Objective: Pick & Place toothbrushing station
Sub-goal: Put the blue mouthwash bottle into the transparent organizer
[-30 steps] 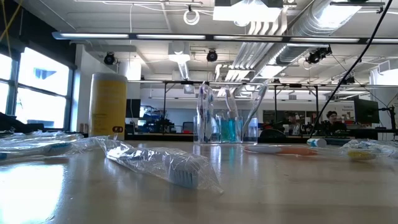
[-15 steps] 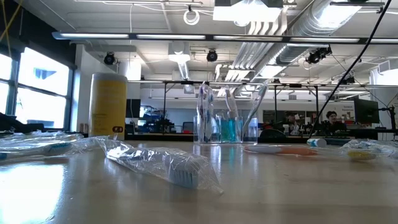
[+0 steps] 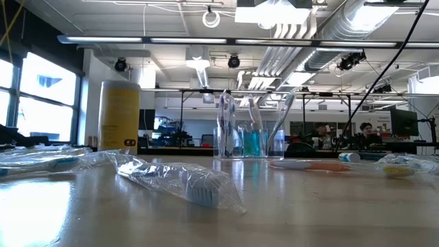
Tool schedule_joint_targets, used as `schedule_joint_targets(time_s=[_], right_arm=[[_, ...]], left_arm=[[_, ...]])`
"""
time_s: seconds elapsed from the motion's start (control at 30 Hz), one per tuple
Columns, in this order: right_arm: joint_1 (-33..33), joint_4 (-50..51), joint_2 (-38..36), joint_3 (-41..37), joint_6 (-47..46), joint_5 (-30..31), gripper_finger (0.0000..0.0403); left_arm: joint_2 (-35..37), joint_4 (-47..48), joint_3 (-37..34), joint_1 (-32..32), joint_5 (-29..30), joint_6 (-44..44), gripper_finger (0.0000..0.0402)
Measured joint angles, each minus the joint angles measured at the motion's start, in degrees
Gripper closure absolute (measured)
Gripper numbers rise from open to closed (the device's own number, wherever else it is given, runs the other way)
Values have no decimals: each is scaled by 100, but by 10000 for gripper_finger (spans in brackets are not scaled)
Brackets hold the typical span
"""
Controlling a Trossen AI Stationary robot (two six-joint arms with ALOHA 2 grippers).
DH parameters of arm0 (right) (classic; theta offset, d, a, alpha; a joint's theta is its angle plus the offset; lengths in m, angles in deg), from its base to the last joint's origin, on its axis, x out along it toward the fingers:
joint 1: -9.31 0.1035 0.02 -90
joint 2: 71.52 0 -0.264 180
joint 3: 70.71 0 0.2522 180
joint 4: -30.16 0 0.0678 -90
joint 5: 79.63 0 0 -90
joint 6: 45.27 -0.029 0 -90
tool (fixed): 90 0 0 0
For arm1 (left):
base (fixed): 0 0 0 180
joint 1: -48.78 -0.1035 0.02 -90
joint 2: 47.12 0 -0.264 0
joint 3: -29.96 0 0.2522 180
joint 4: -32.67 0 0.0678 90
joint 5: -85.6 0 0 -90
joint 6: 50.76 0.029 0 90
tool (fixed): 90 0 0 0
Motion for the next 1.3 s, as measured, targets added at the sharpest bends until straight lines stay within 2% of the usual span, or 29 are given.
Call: schedule_joint_targets(time_s=[0.23, 0.87, 1.0, 1.23, 1.3], right_arm=[[-50, 220, -2, 40, -149, -383, 188], [-166, 616, -2, 33, -132, -374, 192], [-161, 613, -2, 33, -127, -376, 220], [-161, 615, -11, 33, -188, -385, 302], [-148, 621, -11, 33, -186, -398, 312]], left_arm=[[-2, 1, 0, -2, -18, 0, 314], [-2, -47, 0, -166, -13, 0, 314], [-2, -115, 0, -188, -31, 1, 314], [-13, -269, -9, -232, -188, 158, 314], [-13, -275, -9, -230, -180, 159, 314]])
